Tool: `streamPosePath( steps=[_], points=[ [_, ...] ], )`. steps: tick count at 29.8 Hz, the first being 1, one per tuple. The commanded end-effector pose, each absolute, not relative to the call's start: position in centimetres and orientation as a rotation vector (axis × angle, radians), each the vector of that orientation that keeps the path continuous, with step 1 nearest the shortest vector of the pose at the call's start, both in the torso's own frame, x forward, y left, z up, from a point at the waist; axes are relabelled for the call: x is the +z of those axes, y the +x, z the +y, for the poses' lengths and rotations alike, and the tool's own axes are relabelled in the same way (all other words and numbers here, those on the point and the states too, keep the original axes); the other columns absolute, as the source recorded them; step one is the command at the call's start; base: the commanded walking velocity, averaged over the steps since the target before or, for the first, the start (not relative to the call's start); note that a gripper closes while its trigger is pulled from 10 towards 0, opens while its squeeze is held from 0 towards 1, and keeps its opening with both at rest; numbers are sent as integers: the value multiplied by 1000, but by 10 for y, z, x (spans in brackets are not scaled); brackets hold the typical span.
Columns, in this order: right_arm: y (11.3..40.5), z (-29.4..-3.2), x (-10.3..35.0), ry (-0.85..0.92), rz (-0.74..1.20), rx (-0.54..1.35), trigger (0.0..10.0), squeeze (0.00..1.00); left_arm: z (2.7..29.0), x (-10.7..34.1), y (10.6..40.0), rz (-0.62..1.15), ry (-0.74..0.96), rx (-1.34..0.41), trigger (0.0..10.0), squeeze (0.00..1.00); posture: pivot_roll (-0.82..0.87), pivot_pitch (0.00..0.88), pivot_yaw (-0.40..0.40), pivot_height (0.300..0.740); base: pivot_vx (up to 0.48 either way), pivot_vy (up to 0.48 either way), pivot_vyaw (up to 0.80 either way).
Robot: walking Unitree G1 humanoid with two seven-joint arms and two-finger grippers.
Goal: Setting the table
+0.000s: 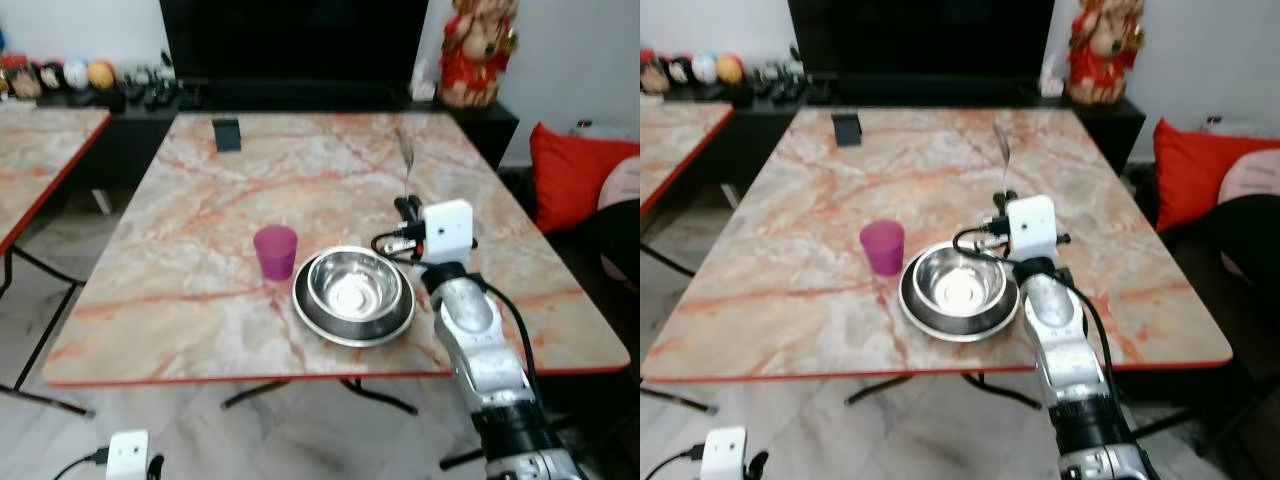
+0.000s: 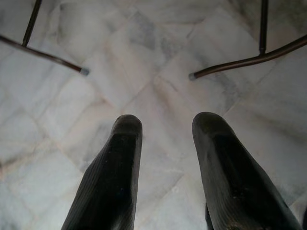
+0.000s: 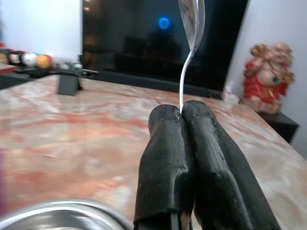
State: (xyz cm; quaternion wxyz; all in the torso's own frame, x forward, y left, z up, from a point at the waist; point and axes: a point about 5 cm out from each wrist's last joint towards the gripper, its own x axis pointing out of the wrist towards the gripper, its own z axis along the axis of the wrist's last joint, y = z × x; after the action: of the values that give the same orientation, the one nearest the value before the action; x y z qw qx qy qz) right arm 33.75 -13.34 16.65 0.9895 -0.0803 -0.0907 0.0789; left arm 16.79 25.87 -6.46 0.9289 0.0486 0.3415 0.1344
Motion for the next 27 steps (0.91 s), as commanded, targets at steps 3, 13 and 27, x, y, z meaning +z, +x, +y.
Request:
streamPosePath(
  steps=[3, 13, 27],
  points=[
    [338, -143, 172, -149, -191, 126, 10000, 0, 254, -66, 168, 706, 98, 266, 10000, 0, -33, 0, 2, 724, 92, 0, 0],
    [327, -167, 171, -88, -123, 59, 10000, 0, 255, -66, 169, 705, 100, 262, 10000, 0, -55, 0, 8, 724, 0, 0, 0],
    [299, -230, 157, 114, 197, 32, 10000, 0, 254, -67, 167, 718, 102, 240, 10000, 0, -106, 0, 17, 724, 0, 0, 0]
  ],
)
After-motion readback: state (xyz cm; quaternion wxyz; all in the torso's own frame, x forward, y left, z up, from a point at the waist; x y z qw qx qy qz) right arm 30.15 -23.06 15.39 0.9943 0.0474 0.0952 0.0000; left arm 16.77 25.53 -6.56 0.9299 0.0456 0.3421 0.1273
